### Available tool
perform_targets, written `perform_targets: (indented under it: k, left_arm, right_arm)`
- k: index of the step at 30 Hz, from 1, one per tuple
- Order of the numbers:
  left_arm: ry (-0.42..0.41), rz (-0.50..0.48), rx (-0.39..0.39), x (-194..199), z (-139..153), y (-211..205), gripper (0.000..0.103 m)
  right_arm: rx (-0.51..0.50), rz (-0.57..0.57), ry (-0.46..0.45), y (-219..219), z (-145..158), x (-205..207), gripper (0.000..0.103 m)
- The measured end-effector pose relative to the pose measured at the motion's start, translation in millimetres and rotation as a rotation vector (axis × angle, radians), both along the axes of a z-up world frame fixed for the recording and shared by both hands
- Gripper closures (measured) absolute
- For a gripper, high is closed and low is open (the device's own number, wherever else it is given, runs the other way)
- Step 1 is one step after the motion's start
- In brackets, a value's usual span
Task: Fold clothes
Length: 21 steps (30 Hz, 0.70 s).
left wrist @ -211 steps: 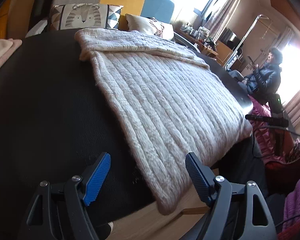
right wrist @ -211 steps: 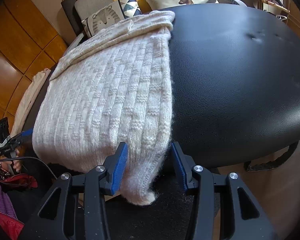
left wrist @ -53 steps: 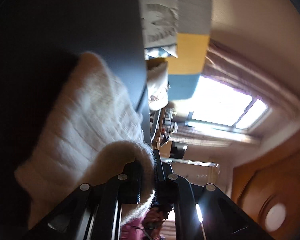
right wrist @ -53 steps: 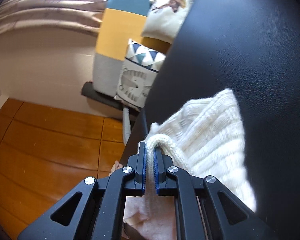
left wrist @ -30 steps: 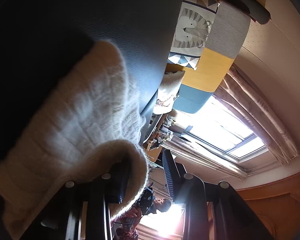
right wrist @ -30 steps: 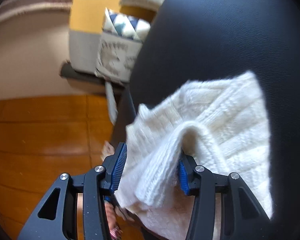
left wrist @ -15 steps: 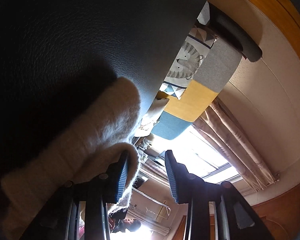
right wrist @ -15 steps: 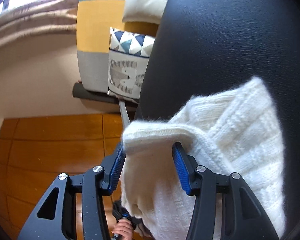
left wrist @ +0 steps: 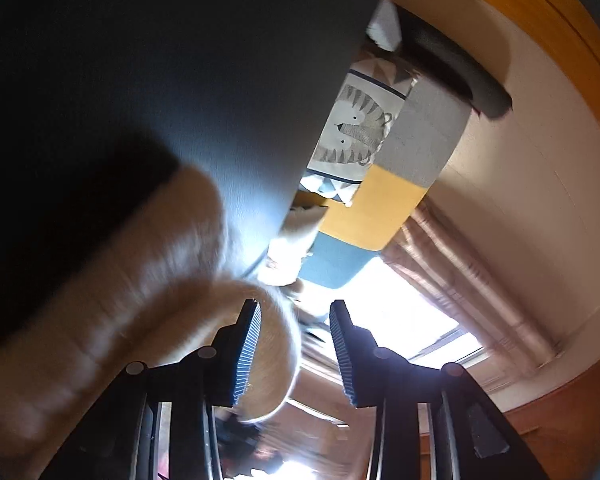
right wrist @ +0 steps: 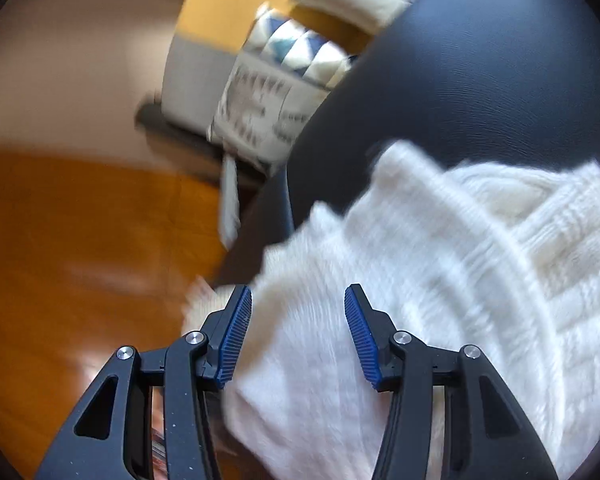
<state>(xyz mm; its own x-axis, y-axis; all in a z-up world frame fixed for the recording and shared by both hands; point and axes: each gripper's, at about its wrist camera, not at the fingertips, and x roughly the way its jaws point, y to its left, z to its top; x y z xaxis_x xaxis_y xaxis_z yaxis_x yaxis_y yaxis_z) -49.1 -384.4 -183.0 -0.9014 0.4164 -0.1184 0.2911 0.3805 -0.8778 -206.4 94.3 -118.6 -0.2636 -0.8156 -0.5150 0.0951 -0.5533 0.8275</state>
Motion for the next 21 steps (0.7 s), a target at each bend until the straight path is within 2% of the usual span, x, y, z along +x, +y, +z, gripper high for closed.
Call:
perform_targets:
  k: [3, 10, 15, 18, 21]
  left_arm:
    - [-0.027, -0.059, -0.165, 9.0, 10.9, -5.2, 0.068]
    - [-0.031, -0.324, -0.530, 27.7, 42.1, 9.5, 0.068]
    - [-0.017, -0.474, -0.783, 40.7, 62.6, 27.6, 0.068]
    - [-0.036, -0.523, -0.893, 41.1, 68.2, 34.7, 0.068]
    - [-0.059, -0.546, -0.994, 45.7, 70.4, 41.2, 0.068]
  right_arm:
    - [0.112, 0.053, 0.102, -17.4, 10.3, 21.0, 0.051]
    - [0.330, 0.098, 0.312, -43.7, 26.3, 73.1, 0.051]
    - [0.486, 0.128, 0.461, -62.0, 37.7, 110.3, 0.051]
    - [0.535, 0.010, 0.470, -29.5, 39.8, 123.8, 0.051]
    - [0.533, -0.076, 0.408, 11.8, 35.3, 126.3, 0.051]
